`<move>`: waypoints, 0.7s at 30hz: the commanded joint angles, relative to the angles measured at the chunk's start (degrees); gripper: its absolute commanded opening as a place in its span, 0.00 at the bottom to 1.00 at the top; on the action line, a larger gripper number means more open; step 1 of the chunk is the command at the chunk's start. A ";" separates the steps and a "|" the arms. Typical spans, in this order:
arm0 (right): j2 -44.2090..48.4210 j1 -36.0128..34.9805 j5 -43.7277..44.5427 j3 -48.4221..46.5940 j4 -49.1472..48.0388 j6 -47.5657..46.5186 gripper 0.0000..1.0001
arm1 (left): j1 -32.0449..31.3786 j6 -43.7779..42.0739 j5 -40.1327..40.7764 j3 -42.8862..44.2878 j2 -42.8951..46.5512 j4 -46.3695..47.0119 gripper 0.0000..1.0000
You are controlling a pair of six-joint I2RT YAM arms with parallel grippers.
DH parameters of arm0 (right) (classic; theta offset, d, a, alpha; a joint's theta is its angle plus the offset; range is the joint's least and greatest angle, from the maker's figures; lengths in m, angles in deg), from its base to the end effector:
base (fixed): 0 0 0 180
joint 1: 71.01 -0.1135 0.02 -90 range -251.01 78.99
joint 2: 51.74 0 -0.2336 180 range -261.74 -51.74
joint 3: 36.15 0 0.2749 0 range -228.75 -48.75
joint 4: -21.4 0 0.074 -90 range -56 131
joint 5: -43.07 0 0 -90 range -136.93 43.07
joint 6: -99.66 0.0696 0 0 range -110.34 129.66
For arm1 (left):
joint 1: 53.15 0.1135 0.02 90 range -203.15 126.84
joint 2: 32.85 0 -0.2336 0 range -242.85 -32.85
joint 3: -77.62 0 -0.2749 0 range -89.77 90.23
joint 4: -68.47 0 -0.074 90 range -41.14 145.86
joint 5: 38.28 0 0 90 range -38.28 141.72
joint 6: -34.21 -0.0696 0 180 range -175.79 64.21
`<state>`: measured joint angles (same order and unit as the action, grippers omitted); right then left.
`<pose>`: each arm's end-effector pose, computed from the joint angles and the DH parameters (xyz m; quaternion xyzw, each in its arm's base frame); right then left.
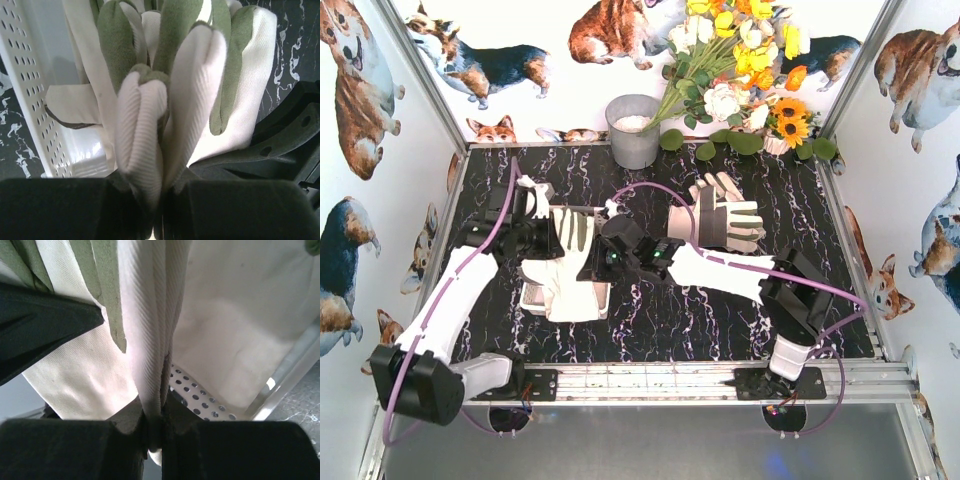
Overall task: Put the gloves into the storage basket
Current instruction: Place the glove in the bin.
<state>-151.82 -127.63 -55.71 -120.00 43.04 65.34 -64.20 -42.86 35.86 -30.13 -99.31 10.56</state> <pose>0.2319 0.3712 0.1790 -0.0410 0.8954 0.4021 0.1869 0.2778 -0.0736 0.2441 0.0294 0.9374 -0.1944 0.2874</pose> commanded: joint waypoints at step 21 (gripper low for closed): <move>-7.54 0.63 14.95 -2.47 1.37 0.77 0.00 | 3.84 -7.89 -3.98 -1.65 -16.52 12.85 0.00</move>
<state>-157.98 -127.63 -46.40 -121.42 44.31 65.34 -62.48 -48.56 29.43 -31.95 -113.80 20.88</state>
